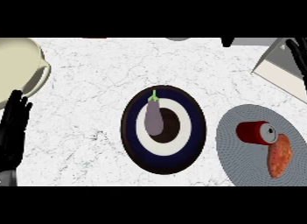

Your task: Pick the sweet potato from the placemat and place it in the tiered shelf

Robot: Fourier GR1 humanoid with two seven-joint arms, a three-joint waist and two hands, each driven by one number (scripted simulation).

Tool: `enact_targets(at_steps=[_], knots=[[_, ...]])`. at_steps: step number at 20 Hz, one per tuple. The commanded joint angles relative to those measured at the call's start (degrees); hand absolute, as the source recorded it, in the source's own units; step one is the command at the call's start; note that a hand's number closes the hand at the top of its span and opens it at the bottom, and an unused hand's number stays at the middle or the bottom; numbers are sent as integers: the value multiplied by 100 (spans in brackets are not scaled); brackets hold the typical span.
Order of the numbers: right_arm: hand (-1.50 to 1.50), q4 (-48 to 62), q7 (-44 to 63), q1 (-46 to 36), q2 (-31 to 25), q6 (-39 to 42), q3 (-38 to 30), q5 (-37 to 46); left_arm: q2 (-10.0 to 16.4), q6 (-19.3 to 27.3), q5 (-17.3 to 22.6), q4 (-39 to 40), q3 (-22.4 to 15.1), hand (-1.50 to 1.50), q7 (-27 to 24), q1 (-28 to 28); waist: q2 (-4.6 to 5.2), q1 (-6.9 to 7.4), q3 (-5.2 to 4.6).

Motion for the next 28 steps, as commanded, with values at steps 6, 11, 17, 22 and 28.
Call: enact_targets(at_steps=[6,11,17,22,28], knots=[[150,519,-1406,105,-205,2280,-1656,-2605,373,-696,-109,-239,-420,0,209,-366,-15,-329,124],[-150,2525,-1284,1570,-829,2404,-1330,-1003,316,-980,164,-344,-564,0,569,-602,45,-194,106],[-150,3241,-2880,2051,-1409,4443,-1323,-481,320,-1098,121,-429,-542,0,665,-572,4,-110,92],[-150,3225,-2804,1940,-2110,4539,-1719,-153,53,-1149,-196,-203,-749,0,381,-323,-3,-115,79],[-150,2443,-2950,2134,-2327,3961,-1394,972,-27,-1086,-180,1,-609,0,775,-960,-6,-163,78]])
